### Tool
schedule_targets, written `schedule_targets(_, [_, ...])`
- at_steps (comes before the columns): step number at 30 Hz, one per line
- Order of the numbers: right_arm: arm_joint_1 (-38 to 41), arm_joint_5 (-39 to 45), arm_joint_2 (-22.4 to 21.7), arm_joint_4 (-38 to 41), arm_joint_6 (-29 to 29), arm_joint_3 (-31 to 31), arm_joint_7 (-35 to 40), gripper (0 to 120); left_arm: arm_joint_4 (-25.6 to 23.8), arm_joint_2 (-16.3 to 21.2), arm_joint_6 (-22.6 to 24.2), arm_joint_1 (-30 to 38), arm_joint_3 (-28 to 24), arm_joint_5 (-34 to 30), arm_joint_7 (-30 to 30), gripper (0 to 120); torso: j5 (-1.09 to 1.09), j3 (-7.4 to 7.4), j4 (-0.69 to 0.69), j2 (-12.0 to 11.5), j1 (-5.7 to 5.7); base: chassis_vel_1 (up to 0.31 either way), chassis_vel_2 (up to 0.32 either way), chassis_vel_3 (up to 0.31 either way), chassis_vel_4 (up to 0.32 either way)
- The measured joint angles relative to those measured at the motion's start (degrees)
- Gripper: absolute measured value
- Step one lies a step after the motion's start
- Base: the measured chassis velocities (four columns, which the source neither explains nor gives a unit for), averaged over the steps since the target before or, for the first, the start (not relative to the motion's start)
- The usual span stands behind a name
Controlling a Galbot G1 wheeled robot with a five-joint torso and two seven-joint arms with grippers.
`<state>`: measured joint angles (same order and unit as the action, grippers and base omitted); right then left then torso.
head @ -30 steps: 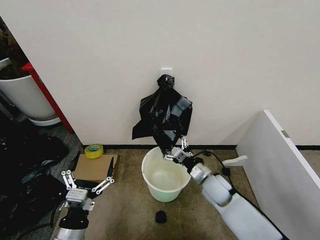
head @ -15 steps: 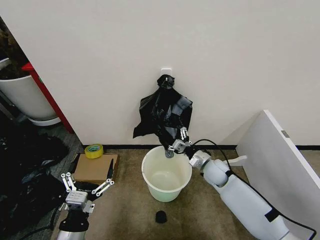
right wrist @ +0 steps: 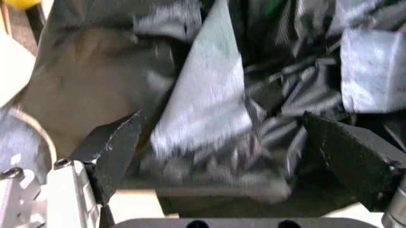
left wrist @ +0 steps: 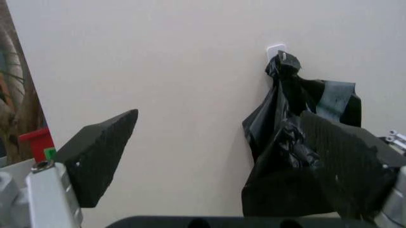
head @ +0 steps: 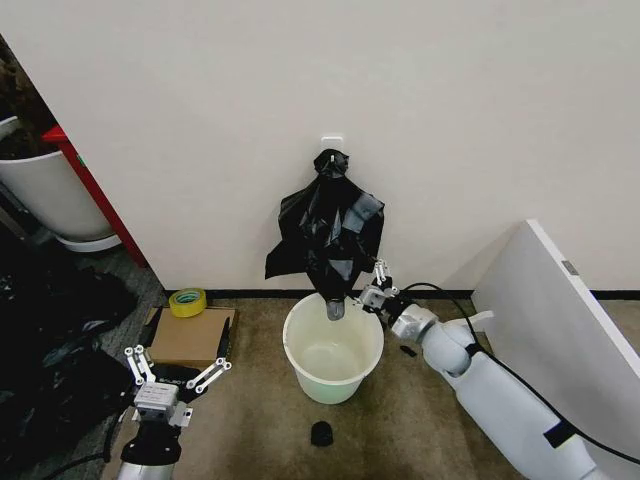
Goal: Place the garbage bag over the trash bin.
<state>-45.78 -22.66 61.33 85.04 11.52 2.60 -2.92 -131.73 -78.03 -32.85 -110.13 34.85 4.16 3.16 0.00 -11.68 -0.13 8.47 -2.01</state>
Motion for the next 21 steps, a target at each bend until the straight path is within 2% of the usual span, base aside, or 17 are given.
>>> schedule_targets(3, [0.97, -0.58, 1.19, -0.79, -0.65, 0.82, 0.90, 89, -0.18, 0.25, 0.00, -0.13, 0.29, -0.16, 0.00, 100, 0.00, 0.00, 0.00, 0.00, 0.00, 0.000, 0.000, 0.000, 0.000])
schedule_targets(6, [1.77, -1.12, 2.29, -1.80, -1.30, 1.32, 1.95, 82, -0.25, 0.42, 0.00, -0.34, 0.42, -0.33, 0.01, 100, 0.00, 0.00, 0.00, 0.00, 0.00, 0.000, 0.000, 0.000, 0.000])
schedule_targets(8, [2.10, -1.61, 2.72, -2.25, -1.77, 1.59, 2.85, 73, -0.26, 0.41, -0.14, -0.42, 0.44, -0.34, 0.02, 100, 0.00, 0.00, 0.00, 0.00, 0.00, 0.000, 0.000, 0.000, 0.000])
schedule_targets(12, [2.13, -1.66, 2.77, -2.29, -1.95, 1.68, 3.11, 69, -0.26, 0.41, -0.18, -0.45, 0.44, -0.34, 0.02, 100, 0.00, 0.00, 0.00, 0.00, 0.00, 0.000, 0.000, 0.000, 0.000])
schedule_targets(13, [2.14, -1.66, 2.64, -2.26, -2.47, 1.89, 3.60, 57, -0.16, 0.37, -0.29, -0.50, 0.42, -0.35, 0.03, 100, 0.00, 0.00, -0.01, 0.00, 0.00, 0.000, 0.000, 0.000, 0.000])
schedule_targets(15, [2.13, -1.67, 2.34, -2.25, -2.62, 1.96, 3.67, 46, 0.03, 0.37, -0.31, -0.37, 0.31, -0.35, 0.03, 100, -0.01, 0.00, -0.01, 0.00, 0.00, 0.000, 0.000, 0.000, 0.000])
schedule_targets(19, [2.10, -1.53, 2.08, -2.36, -2.65, 1.97, 3.71, 37, 0.09, 0.38, -0.31, -0.13, 0.17, -0.35, 0.03, 100, 0.00, 0.00, -0.01, 0.00, 0.00, 0.000, 0.000, 0.000, 0.000])
schedule_targets(21, [2.05, -1.20, 1.93, -2.51, -2.61, 1.97, 3.75, 26, 0.13, 0.35, -0.31, -0.01, 0.13, -0.35, 0.03, 100, 0.00, 0.00, -0.02, 0.00, 0.00, 0.000, 0.000, 0.000, 0.000])
